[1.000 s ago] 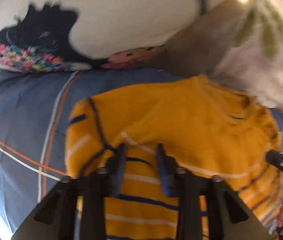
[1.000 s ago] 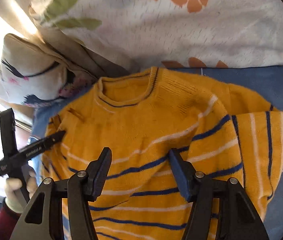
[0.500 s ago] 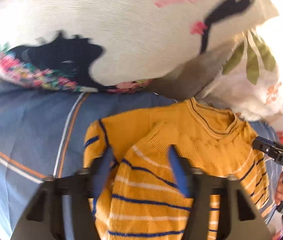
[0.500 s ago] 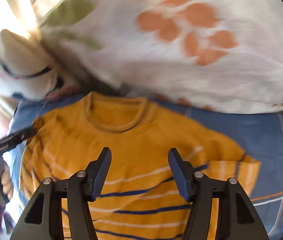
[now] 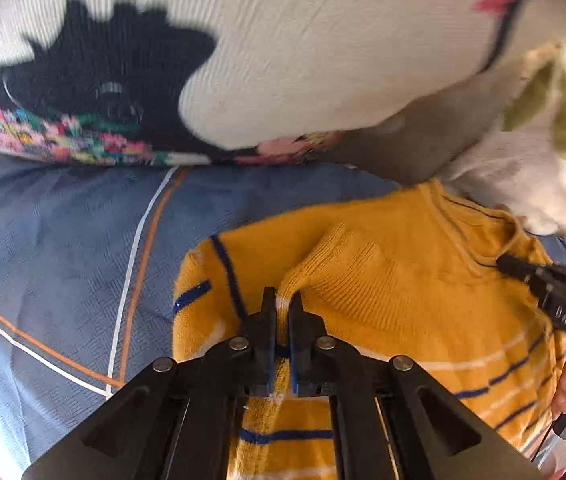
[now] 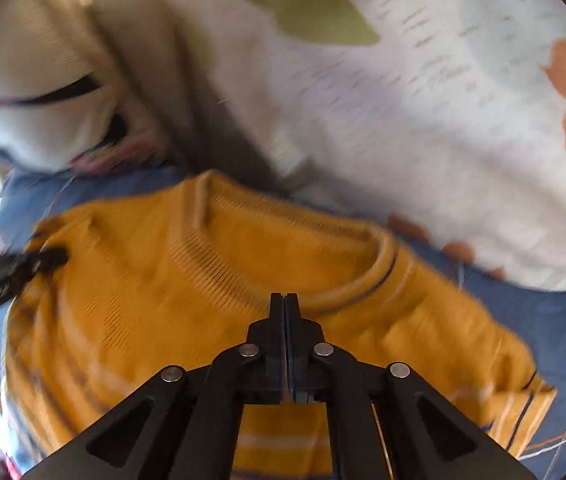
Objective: Fold small clothes
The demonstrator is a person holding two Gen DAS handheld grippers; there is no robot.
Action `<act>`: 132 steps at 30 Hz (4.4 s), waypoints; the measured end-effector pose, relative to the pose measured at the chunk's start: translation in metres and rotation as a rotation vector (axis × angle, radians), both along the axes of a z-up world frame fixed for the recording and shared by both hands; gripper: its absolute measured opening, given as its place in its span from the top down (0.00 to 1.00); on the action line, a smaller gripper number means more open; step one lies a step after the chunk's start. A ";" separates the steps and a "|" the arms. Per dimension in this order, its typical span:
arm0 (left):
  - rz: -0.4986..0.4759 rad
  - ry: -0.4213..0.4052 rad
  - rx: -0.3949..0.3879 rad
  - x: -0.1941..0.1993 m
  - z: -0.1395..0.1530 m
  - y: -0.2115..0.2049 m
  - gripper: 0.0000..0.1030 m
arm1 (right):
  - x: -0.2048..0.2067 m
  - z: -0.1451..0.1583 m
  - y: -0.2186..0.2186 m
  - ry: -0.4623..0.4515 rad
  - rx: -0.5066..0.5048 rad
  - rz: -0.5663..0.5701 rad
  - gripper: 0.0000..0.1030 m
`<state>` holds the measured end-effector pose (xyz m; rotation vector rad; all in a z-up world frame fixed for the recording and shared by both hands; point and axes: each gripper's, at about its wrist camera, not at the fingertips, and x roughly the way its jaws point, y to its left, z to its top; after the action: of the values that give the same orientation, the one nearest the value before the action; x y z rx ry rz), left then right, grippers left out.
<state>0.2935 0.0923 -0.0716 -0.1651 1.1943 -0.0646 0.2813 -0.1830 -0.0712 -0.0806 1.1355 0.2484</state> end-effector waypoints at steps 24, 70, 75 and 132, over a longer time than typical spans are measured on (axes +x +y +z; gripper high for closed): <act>0.102 0.019 -0.268 -0.138 0.005 0.045 0.42 | -0.188 -0.015 -0.162 0.083 0.238 -0.355 0.40; 0.240 0.058 -0.386 -0.188 0.007 0.074 0.39 | -0.136 0.035 0.125 0.105 0.240 0.154 0.44; 0.193 0.054 -0.525 -0.176 -0.003 0.069 0.39 | -0.091 0.011 0.200 0.185 0.181 0.187 0.43; -0.117 0.043 -0.171 -0.143 0.040 -0.207 0.60 | -0.117 0.009 -0.195 0.000 0.307 -0.266 0.33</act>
<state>0.1507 -0.1144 -0.0317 -0.2473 1.2408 -0.2671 0.1638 -0.3783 -0.0621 0.3404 1.0832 0.1826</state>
